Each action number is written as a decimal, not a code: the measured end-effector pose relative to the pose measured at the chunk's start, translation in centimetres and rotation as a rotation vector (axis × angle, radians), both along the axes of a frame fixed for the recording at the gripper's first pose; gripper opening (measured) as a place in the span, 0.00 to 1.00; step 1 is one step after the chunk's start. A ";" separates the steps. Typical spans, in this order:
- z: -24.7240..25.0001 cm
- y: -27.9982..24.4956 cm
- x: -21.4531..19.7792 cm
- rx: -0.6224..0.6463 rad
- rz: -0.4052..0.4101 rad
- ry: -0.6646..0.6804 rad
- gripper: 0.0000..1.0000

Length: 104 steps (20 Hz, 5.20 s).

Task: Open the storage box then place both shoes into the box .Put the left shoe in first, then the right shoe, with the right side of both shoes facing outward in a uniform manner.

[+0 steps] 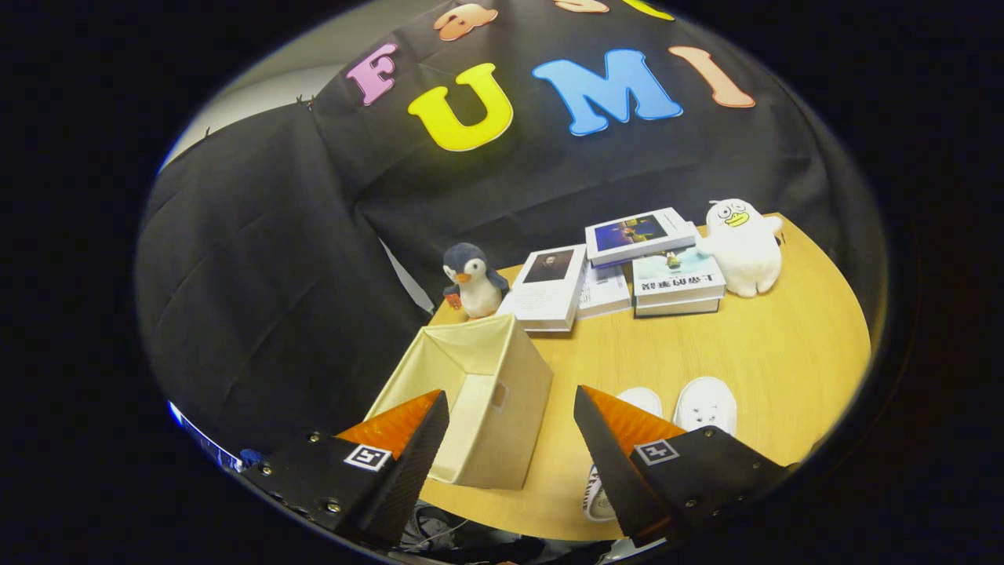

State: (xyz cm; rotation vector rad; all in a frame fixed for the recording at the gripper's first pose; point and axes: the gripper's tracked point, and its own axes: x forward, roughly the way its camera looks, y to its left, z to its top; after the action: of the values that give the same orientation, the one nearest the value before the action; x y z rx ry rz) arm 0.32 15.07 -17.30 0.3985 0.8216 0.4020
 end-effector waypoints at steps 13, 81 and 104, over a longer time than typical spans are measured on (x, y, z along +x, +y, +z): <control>-10.2 -4.1 -2.6 -0.062 -0.014 0.265 0.97; -2.8 12.3 3.0 0.132 -0.004 0.360 0.06; -11.3 22.5 1.0 -0.030 0.114 0.465 0.21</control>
State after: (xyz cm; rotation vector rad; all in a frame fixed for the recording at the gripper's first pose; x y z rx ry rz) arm 1.27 37.56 -28.65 0.4247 1.3058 0.4082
